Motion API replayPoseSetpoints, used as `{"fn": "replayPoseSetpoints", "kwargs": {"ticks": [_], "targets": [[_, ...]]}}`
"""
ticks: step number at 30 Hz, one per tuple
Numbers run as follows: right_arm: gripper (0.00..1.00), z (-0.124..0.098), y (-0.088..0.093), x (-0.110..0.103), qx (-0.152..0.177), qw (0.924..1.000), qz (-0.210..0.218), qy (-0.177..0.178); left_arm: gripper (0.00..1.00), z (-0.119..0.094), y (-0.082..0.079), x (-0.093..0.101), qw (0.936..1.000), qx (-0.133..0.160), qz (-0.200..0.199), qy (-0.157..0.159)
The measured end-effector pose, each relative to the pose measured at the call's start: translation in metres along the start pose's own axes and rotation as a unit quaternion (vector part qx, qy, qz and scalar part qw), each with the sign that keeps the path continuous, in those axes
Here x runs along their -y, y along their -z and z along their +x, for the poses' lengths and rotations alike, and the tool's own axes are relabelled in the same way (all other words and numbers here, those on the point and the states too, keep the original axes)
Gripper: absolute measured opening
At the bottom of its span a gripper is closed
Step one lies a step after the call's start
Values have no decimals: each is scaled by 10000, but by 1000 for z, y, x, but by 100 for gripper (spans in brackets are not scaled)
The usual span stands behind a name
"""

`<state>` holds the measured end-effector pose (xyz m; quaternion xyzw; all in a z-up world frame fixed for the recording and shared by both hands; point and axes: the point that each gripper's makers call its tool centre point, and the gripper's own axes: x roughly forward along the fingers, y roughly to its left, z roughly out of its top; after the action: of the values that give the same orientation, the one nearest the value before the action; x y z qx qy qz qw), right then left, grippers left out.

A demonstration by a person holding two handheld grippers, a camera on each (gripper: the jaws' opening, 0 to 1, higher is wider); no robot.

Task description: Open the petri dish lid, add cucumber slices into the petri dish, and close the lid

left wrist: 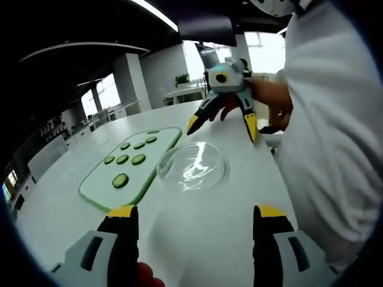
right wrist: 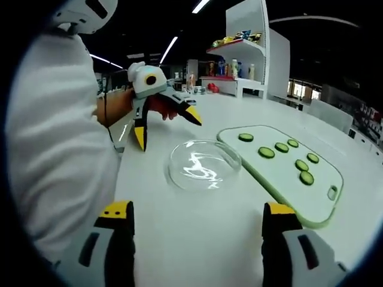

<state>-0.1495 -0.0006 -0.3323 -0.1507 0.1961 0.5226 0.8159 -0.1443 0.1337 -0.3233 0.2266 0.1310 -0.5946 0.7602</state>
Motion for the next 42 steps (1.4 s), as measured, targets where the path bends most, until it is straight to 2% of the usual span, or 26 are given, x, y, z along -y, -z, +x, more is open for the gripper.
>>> {"fn": "replayPoseSetpoints", "kwargs": {"ticks": [6, 17, 27, 31, 34, 38, 42], "targets": [[89, 1, 0, 4, 31, 9999, 88, 81, 79, 2, 1, -4, 10000, 44, -57, -46], [97, 5, -7, 4, 198, 9997, -79, 85, 85, 4, 1, -6, 9997, 164, -182, -77], [97, 9, -11, 11, 395, 9991, -43, 170, 90, 9, -4, -9, 9991, 396, -114, -43], [97, 10, -8, 7, 311, 9995, -50, 69, 89, 11, -9, -13, 9987, 493, -113, -92], [97, 11, -12, 6, 364, 9993, -94, 15, 89, 12, -13, -15, 9980, 606, -107, -114], [97, 16, -16, 5, 431, 9990, -111, -17, 89, 15, -13, -15, 9981, 595, -86, -114], [97, 20, -14, 8, 366, 9991, -214, 41, 89, 18, -12, -15, 9983, 571, -104, -105]]}}
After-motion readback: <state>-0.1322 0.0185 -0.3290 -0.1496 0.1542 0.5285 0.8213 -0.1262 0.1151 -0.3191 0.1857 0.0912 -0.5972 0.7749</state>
